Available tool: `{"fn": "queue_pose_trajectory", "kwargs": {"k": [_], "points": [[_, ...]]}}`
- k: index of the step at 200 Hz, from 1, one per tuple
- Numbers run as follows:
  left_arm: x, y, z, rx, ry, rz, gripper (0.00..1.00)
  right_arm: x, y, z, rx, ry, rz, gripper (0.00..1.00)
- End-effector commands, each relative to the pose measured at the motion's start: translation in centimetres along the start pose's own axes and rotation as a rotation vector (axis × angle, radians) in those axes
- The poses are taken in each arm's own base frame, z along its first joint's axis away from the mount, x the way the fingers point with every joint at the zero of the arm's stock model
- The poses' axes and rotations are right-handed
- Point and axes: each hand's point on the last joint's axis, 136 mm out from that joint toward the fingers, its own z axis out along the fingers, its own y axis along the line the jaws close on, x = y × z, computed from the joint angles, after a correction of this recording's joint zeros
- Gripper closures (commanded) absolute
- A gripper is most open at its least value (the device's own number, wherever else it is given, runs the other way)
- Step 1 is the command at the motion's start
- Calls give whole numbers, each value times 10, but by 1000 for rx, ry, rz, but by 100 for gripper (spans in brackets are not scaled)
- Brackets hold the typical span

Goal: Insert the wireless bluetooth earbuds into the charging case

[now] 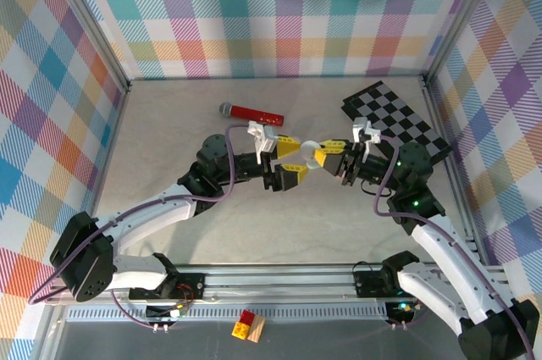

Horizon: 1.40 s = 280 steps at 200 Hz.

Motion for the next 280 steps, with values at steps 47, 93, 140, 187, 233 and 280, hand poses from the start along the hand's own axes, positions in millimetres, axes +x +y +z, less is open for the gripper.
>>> {"fn": "queue_pose_trajectory", "kwargs": {"k": [47, 93, 140, 187, 233, 280], "points": [[-17, -36, 3, 235, -25, 31, 44, -10, 36, -2, -189, 15, -126, 100], [-15, -38, 5, 262, -25, 44, 53, -9, 34, 0, -197, 16, -121, 100], [-18, -36, 6, 245, -36, 52, 57, -5, 32, 1, -195, 31, -122, 100], [-19, -33, 5, 222, -44, 57, 65, -4, 33, -1, -184, 28, -137, 100], [-18, -31, 5, 218, -41, 54, 62, -4, 33, -2, -183, 20, -132, 100], [-20, -29, 2, 199, -62, 56, 63, 1, 31, -2, -176, 29, -126, 100]]}}
